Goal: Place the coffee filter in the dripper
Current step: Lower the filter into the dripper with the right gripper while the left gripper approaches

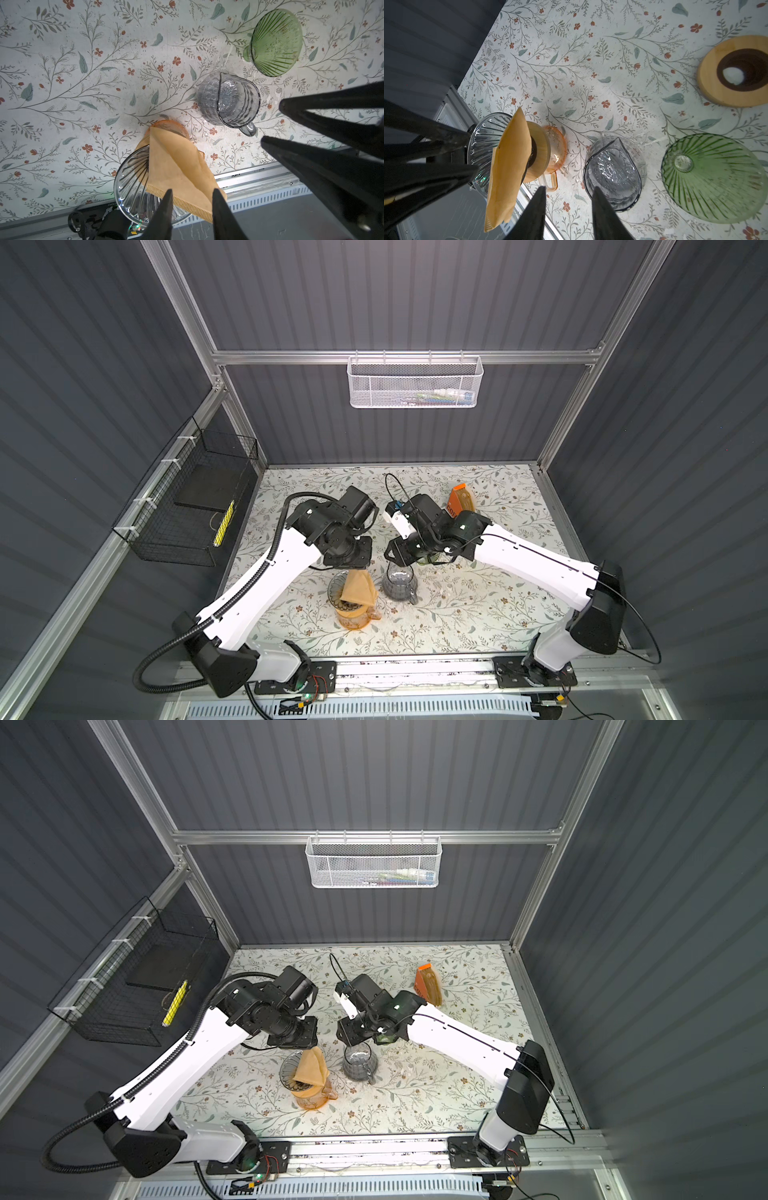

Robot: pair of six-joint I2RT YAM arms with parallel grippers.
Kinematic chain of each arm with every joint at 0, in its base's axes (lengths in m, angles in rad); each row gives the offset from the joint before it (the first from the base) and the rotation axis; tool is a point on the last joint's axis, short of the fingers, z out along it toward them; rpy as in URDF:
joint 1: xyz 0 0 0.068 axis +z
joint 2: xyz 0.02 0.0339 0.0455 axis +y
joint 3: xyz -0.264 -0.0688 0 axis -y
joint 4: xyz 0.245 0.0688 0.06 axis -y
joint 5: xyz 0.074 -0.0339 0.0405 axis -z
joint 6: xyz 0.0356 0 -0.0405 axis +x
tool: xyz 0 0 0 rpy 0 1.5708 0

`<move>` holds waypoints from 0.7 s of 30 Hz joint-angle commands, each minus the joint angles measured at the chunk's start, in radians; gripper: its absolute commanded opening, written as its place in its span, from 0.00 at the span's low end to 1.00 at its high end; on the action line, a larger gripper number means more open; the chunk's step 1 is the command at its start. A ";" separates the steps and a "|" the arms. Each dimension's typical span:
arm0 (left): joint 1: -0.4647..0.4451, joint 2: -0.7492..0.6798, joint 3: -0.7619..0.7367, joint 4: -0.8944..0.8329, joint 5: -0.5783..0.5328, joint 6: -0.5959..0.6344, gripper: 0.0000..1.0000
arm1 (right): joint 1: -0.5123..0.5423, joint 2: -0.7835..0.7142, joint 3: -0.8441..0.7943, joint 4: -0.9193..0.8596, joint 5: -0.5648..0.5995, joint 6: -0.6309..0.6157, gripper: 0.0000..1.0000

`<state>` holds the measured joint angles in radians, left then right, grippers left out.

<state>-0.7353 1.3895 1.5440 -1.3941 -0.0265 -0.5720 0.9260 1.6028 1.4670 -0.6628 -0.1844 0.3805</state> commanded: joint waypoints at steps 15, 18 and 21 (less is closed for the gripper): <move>-0.077 0.067 -0.002 -0.119 -0.065 -0.056 0.33 | -0.029 -0.073 -0.073 0.055 -0.018 -0.023 0.39; -0.077 0.049 -0.020 -0.120 -0.071 -0.063 0.33 | -0.029 -0.069 -0.071 0.053 -0.036 -0.025 0.39; -0.078 0.036 -0.033 -0.125 -0.070 -0.066 0.33 | -0.028 -0.067 -0.071 0.053 -0.045 -0.023 0.39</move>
<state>-0.8062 1.4548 1.5307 -1.4815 -0.0799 -0.6178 0.8997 1.5475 1.3998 -0.6132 -0.2115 0.3672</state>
